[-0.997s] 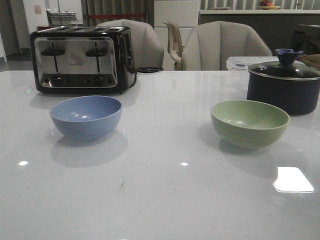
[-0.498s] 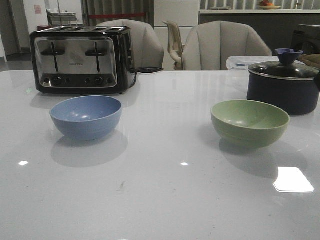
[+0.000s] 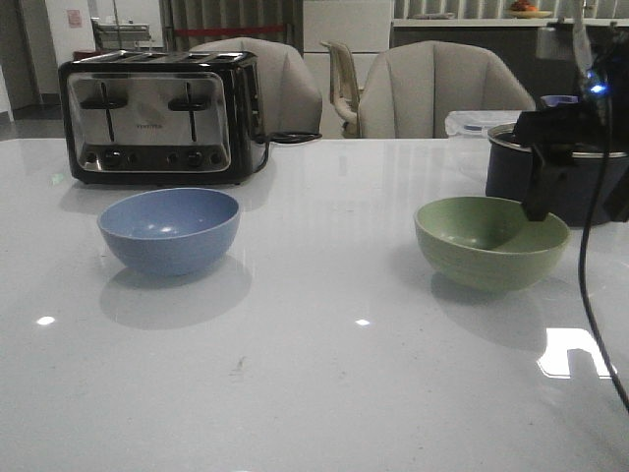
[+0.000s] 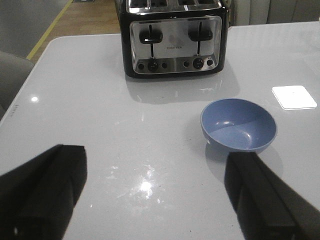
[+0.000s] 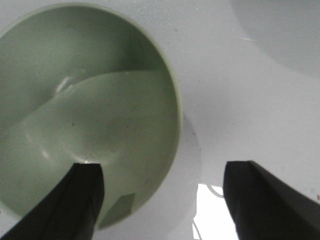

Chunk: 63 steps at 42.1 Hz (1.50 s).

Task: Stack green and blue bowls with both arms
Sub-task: 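Lower the right gripper onto the rim of the pale green bowl and grasp it, then slide the green bowl with the right gripper toward the blue bowl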

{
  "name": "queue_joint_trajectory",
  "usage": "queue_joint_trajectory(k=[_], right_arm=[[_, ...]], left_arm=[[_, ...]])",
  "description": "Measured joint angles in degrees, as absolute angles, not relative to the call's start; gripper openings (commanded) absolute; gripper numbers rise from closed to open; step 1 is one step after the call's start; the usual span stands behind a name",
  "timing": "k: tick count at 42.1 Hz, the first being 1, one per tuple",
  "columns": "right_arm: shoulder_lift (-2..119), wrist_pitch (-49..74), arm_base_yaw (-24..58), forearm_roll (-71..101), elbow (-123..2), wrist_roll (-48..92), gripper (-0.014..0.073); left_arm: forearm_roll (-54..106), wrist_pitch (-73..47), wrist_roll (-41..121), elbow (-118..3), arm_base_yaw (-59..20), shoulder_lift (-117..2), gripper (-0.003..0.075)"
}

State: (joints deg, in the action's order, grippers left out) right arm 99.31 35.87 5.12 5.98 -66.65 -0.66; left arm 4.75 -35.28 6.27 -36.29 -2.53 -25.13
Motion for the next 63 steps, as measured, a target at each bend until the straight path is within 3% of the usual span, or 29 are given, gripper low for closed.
queue_joint_trajectory(k=[9,21,33,45,63], right_arm=[[106.4,34.3,5.1,6.0,-69.9,-0.7,0.0568],[108.1,31.9,5.1,5.9,-70.5,-0.7,0.0239],[108.1,31.3,5.1,6.1,-70.7,-0.7,0.0039],[107.6,38.7,7.2,5.5,-77.6,-0.7,0.0034],[108.7,41.7,20.4,7.4,-82.9,-0.6,0.0034]], left_arm=[[4.8,-35.4,6.3,-36.3,-2.5,-25.1,0.0617],[4.8,-35.6,6.3,-36.3,-2.5,-25.1,0.0617],[4.8,-35.6,6.3,-36.3,-2.5,-25.1,0.0617],[4.8,-35.6,6.3,-36.3,-2.5,-25.1,0.0617],[4.8,-35.7,6.3,-36.3,-2.5,-25.1,0.0617]])
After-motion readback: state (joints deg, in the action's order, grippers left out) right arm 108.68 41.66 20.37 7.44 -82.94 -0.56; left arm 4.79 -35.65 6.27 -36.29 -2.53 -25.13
